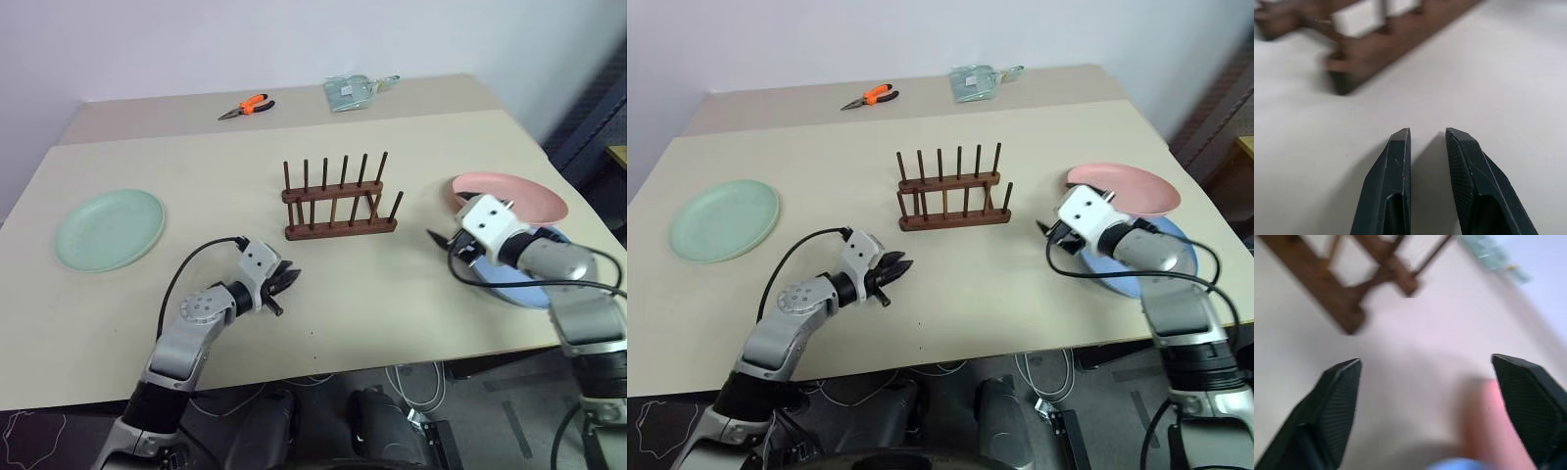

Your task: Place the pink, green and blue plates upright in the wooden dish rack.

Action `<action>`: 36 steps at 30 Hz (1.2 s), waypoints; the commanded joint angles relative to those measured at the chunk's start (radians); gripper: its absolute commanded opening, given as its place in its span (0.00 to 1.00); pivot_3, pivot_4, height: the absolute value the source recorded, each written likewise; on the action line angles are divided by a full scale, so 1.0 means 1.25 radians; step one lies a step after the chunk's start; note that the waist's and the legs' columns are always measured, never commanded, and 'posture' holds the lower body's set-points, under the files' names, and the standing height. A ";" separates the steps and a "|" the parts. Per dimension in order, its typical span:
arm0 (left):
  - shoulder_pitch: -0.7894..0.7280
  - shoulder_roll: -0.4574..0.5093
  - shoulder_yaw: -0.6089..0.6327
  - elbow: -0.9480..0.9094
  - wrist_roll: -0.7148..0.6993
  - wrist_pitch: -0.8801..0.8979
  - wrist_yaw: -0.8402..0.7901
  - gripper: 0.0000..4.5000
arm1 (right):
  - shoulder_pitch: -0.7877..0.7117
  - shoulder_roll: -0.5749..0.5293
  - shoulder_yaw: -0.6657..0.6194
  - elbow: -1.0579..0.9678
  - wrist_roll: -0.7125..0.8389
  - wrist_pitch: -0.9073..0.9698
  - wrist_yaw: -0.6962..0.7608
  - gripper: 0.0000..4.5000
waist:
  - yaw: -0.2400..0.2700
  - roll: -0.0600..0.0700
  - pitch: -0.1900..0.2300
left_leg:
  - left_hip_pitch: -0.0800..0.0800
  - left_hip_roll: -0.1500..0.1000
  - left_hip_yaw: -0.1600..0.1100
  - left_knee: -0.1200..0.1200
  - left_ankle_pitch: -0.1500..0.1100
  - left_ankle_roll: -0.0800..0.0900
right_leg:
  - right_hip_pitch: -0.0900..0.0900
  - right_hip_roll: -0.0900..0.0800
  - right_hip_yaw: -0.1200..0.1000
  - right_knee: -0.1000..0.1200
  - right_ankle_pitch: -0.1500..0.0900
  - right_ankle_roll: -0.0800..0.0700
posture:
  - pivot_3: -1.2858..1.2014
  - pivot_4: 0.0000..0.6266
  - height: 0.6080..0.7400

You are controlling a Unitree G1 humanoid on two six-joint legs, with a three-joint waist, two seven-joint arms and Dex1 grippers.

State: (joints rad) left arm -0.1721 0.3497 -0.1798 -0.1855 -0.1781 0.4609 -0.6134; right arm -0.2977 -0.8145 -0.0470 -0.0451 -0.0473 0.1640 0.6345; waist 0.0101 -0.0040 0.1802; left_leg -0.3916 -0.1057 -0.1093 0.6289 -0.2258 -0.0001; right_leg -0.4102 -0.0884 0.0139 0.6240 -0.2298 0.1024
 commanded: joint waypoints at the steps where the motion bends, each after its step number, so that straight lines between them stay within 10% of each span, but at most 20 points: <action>1: -0.005 -0.001 -0.010 -0.057 -0.032 0.016 -0.026 0.24 | -0.022 -0.075 0.011 0.039 -0.093 -0.040 -0.009 0.96 | 0.001 0.000 0.000 | 0.000 0.000 0.000 0.000 0.000 0.000 | 0.000 0.000 0.000 -0.001 0.000 0.000 | 0.52 0.24 1.00; 7: -0.018 -0.016 -0.024 -0.060 -0.036 0.014 -0.030 0.24 | -0.066 -0.113 0.082 0.222 -0.264 -0.113 -0.135 0.91 | 0.002 0.000 0.000 | -0.001 -0.001 0.001 0.000 -0.001 0.002 | 0.001 -0.001 0.000 -0.005 0.001 -0.001 | 0.52 0.24 1.00; 16: -0.003 -0.008 -0.025 -0.071 -0.030 0.007 -0.030 0.24 | -0.098 -0.117 0.120 0.312 -0.346 -0.178 -0.189 0.02 | 0.000 0.001 0.001 | -0.001 -0.001 0.001 0.000 -0.001 0.002 | 0.000 0.000 0.000 -0.005 0.001 -0.001 | 0.52 0.24 1.00; 22: 0.011 -0.002 -0.013 -0.076 -0.035 0.001 -0.026 0.24 | -0.121 -0.124 0.094 0.229 -0.351 -0.233 -0.202 0.02 | 0.001 0.001 0.001 | -0.001 -0.001 0.001 0.000 -0.001 0.002 | 0.000 0.000 0.000 -0.005 0.001 -0.001 | 0.52 0.24 1.00; 31: -0.001 0.005 0.013 -0.055 -0.046 -0.013 -0.031 0.24 | -0.177 0.148 -0.084 -0.143 0.306 0.115 -0.030 0.02 | -0.006 0.000 0.003 | -0.001 0.001 -0.001 -0.001 -0.001 0.002 | 0.001 0.001 0.000 -0.004 0.002 0.002 | 0.52 0.24 1.00; 36: -0.003 0.002 0.028 -0.061 -0.062 -0.026 -0.033 0.24 | -0.232 0.284 -0.185 -0.259 0.775 0.383 -0.138 0.02 | 0.003 0.000 0.003 | -0.005 0.000 -0.002 0.000 -0.001 0.002 | -0.002 0.000 0.000 -0.006 0.002 0.000 | 0.52 0.24 1.00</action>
State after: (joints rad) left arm -0.1678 0.3561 -0.1640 -0.2334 -0.2326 0.4520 -0.6489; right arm -0.5705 -0.4648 -0.2262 -0.3160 0.8163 0.5959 0.4928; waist 0.0142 -0.0040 0.1839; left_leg -0.3979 -0.1062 -0.1122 0.6288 -0.2275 0.0029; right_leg -0.4127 -0.0883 0.0139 0.6165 -0.2281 0.1017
